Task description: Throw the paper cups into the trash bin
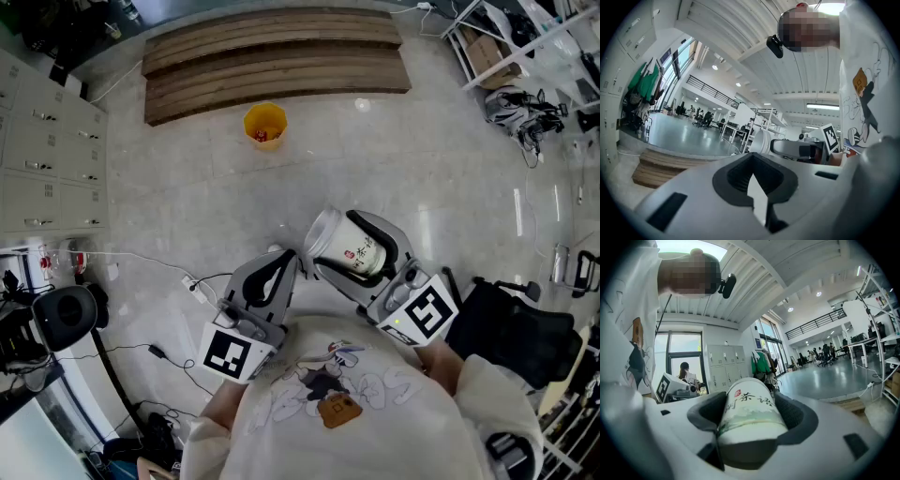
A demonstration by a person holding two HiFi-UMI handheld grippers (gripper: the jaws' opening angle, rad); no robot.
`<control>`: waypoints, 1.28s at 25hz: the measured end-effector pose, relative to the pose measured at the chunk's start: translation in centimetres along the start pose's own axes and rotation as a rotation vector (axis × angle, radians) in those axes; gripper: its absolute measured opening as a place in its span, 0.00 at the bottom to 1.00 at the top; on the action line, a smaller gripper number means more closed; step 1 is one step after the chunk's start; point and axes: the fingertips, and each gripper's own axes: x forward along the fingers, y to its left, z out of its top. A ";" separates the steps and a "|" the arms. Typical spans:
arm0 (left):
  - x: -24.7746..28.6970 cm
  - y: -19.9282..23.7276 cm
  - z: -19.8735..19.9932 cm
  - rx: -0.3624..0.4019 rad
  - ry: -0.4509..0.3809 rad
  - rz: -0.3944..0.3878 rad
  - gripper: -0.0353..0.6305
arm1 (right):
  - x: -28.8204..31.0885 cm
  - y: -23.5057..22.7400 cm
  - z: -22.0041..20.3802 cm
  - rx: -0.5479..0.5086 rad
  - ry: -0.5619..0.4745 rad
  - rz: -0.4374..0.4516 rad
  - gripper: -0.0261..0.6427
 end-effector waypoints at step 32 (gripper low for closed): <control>11.1 -3.3 -2.2 -0.037 0.113 0.091 0.06 | -6.0 -10.9 1.1 0.162 -0.075 0.128 0.54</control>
